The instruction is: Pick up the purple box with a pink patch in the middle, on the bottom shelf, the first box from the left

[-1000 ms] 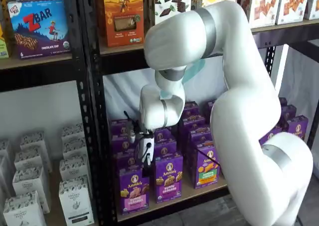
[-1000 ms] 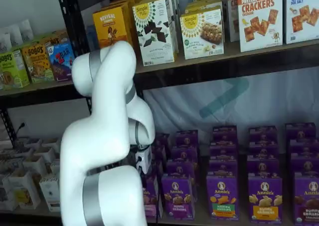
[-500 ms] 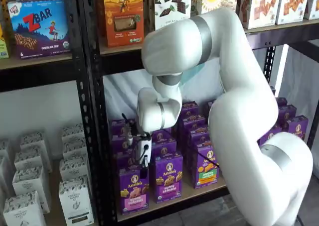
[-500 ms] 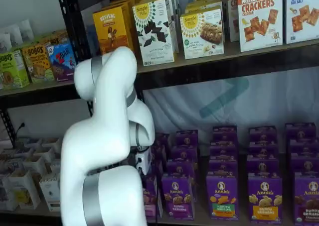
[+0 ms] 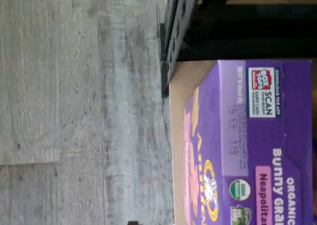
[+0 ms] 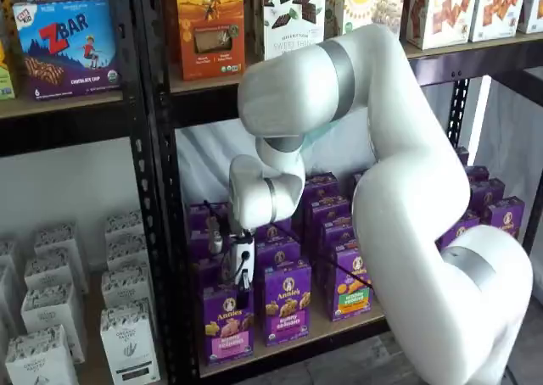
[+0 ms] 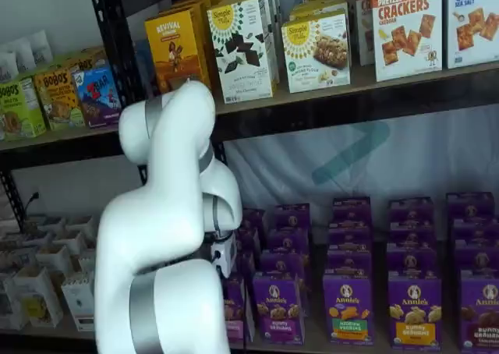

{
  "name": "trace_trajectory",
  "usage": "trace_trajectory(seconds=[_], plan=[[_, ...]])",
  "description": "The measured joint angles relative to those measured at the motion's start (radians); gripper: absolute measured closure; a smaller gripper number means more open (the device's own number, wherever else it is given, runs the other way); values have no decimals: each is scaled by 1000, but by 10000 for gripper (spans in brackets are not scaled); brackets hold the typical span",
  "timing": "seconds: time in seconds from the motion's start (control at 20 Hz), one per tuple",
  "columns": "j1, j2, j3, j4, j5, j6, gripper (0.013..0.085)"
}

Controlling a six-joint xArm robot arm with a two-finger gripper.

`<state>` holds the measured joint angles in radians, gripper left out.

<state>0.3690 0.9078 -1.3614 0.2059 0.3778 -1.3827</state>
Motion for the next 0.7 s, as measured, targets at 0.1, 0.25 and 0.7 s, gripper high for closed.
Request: trace_trajectory(seconds=[0.1, 0.25, 0.7], plan=[[-1, 10, -12, -5, 5, 4, 130], [-3, 27, -29, -24, 9, 19, 130], [-11, 76, -83, -55, 27, 40, 130]])
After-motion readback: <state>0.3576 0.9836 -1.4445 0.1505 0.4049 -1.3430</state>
